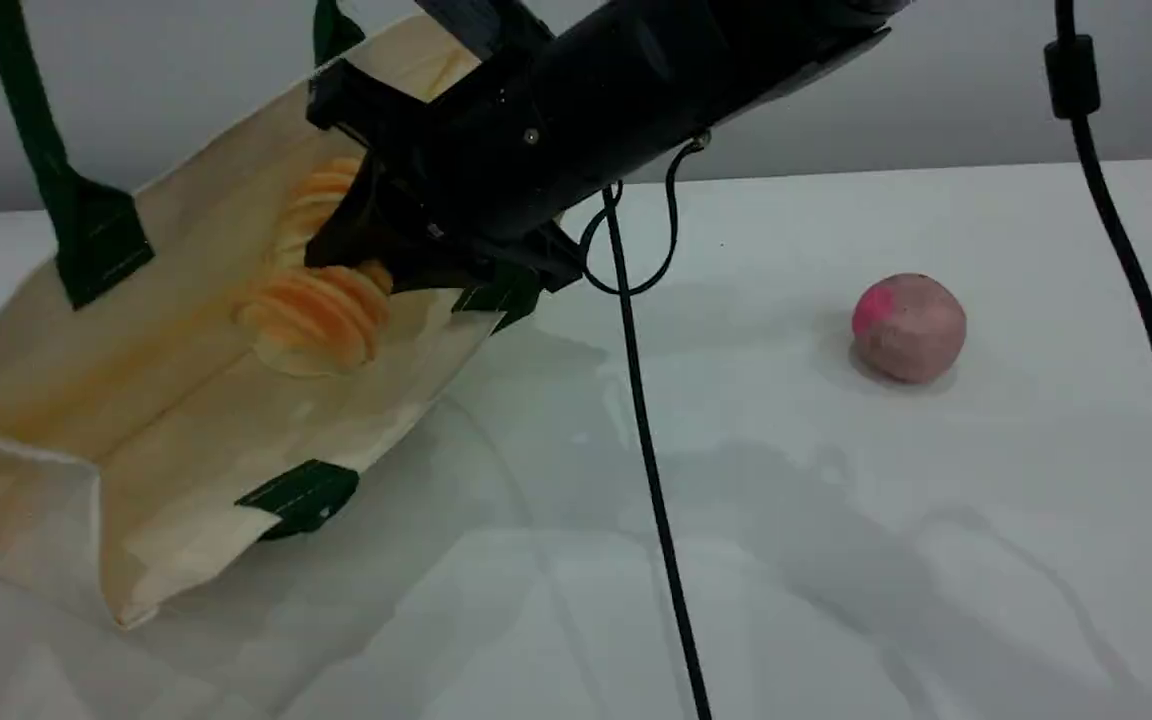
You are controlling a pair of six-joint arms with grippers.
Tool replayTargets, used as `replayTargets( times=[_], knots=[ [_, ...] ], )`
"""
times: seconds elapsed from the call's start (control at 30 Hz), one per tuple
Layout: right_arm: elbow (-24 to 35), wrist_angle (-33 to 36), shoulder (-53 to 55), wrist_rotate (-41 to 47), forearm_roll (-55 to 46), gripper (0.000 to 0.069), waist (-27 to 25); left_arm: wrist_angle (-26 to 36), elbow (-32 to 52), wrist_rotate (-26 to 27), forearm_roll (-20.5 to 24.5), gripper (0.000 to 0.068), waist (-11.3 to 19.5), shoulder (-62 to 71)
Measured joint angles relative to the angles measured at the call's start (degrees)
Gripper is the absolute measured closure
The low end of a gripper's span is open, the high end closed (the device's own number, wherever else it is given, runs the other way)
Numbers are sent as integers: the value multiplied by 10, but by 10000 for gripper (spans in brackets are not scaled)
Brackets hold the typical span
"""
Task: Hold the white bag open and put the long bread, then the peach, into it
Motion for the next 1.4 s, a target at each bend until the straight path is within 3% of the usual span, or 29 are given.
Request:
replayTargets(
  times=[0.23, 0.37, 0.83, 1.07, 1.4],
  knots=[
    [0, 10, -1, 0, 26, 220, 0, 0, 0, 0, 0, 593, 0, 0],
    [0, 15, -4, -2, 29, 139, 0, 0, 0, 0, 0, 593, 0, 0],
    [0, 20, -40, -29, -4, 123, -14, 0, 0, 0, 3, 593, 0, 0],
    [0, 26, -81, 12, -109, 123, -48, -1, 0, 0, 3, 593, 0, 0],
    [0, 38, -139, 137, -313, 123, -81, -1, 0, 0, 4, 593, 0, 0]
  ],
)
